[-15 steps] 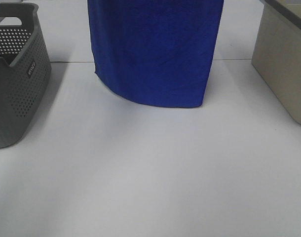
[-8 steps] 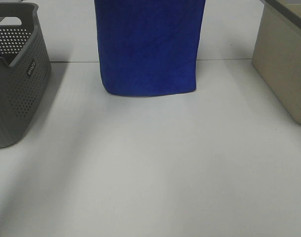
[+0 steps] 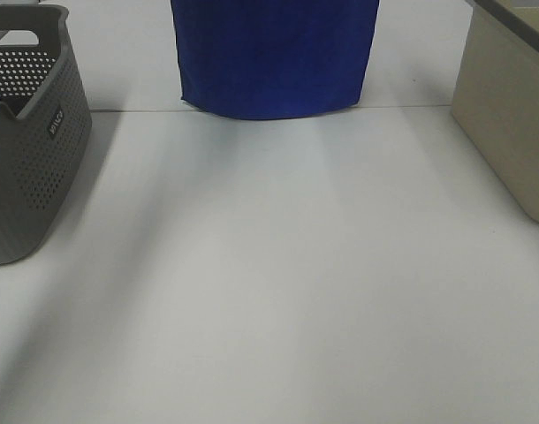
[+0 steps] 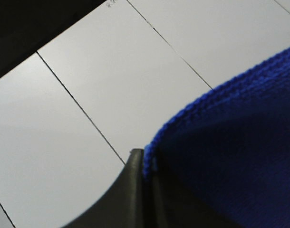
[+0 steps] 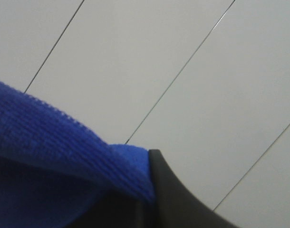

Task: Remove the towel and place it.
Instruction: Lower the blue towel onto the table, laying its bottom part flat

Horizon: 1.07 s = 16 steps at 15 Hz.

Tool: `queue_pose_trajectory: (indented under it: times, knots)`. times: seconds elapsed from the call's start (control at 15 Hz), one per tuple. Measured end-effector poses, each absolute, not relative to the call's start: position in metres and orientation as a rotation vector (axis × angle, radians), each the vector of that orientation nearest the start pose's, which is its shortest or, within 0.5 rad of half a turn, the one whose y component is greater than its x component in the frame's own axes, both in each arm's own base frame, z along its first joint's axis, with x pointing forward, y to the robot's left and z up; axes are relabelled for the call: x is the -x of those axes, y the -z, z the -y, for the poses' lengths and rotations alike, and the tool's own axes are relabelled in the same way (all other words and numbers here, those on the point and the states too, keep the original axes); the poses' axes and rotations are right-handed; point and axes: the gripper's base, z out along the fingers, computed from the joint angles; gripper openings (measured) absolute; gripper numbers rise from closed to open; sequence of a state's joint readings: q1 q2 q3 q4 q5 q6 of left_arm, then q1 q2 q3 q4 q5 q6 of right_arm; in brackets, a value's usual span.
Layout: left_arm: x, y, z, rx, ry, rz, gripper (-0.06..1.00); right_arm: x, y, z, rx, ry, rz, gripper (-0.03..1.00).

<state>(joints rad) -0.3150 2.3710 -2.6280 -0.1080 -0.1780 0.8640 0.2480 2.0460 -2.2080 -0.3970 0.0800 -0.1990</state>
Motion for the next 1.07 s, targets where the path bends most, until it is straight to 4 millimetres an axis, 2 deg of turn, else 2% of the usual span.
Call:
queue_pose_trajectory:
  times: [0.33, 0.53, 0.6, 0.8, 0.93, 1.07]
  knots:
    - [-0.517, -0.427, 0.169, -0.636, -0.383, -1.068, 0.0, -0.482, -0.436, -0.115, 0.501, 0.233, -1.491, 0.02]
    - [-0.516, -0.416, 0.172, -0.749, -0.318, -1.245, 0.0, -0.474, -0.427, -0.112, 0.463, 0.15, -1.692, 0.02]
    - [-0.509, -0.414, 0.172, -0.813, -0.255, -1.363, 0.0, -0.467, -0.424, -0.111, 0.452, 0.102, -1.803, 0.02]
    - [-0.481, -0.43, 0.164, -0.904, -0.178, -1.583, 0.0, -0.441, -0.427, -0.114, 0.492, -0.04, -2.001, 0.02]
    - [-0.463, -0.434, 0.155, -0.915, -0.155, -1.767, 0.0, -0.422, -0.431, -0.116, 0.552, -0.122, -2.107, 0.02]
    - [-0.453, -0.432, 0.148, -0.91, -0.154, -1.908, 0.0, -0.411, -0.431, -0.116, 0.586, -0.154, -2.179, 0.02]
